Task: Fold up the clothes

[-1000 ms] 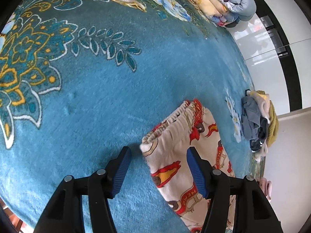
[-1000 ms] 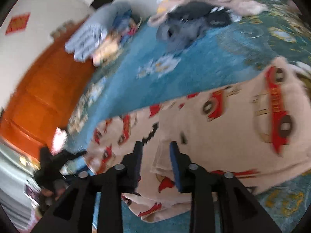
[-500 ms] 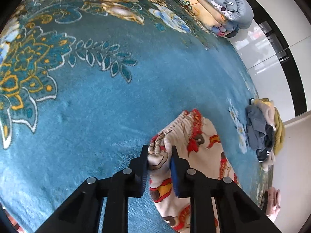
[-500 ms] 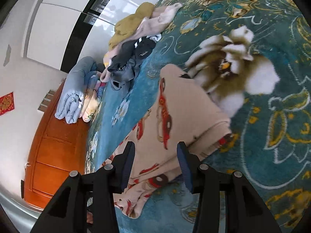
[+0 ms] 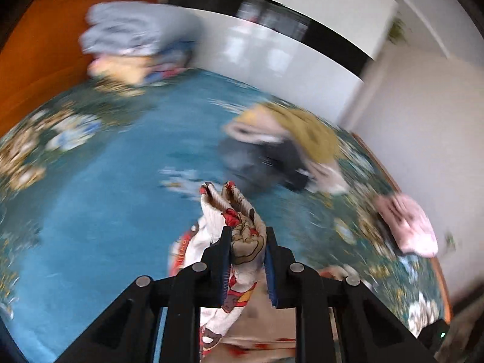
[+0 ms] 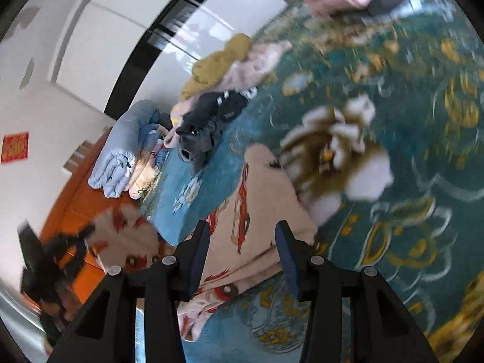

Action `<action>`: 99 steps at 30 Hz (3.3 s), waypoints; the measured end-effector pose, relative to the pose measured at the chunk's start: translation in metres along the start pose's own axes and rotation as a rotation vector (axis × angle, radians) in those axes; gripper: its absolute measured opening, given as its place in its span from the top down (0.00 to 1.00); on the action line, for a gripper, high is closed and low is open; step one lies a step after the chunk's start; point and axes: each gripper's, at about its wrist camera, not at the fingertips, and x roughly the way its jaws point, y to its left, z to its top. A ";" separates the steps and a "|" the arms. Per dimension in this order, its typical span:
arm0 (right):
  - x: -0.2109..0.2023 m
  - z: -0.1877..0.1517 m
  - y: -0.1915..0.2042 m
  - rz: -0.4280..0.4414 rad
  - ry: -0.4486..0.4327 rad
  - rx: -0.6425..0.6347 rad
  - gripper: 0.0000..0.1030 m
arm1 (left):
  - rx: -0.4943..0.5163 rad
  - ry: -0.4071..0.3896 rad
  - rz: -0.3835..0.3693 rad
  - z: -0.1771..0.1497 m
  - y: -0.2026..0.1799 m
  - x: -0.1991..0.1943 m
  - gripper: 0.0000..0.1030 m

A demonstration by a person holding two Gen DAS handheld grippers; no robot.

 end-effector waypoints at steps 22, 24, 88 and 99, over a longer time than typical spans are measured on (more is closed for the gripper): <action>-0.023 -0.002 -0.054 -0.061 -0.051 0.147 0.52 | 0.086 0.471 -0.291 -0.103 -0.134 0.115 0.47; -0.023 -0.003 -0.055 -0.072 -0.051 0.145 0.52 | 0.064 0.472 -0.309 -0.100 -0.126 0.109 0.47; 0.023 0.033 0.007 -0.157 0.131 -0.122 0.68 | -0.020 0.380 -0.061 -0.105 0.049 0.063 0.40; 0.050 0.031 0.028 -0.126 0.187 -0.213 0.68 | 0.066 0.398 -0.119 -0.109 0.013 0.083 0.38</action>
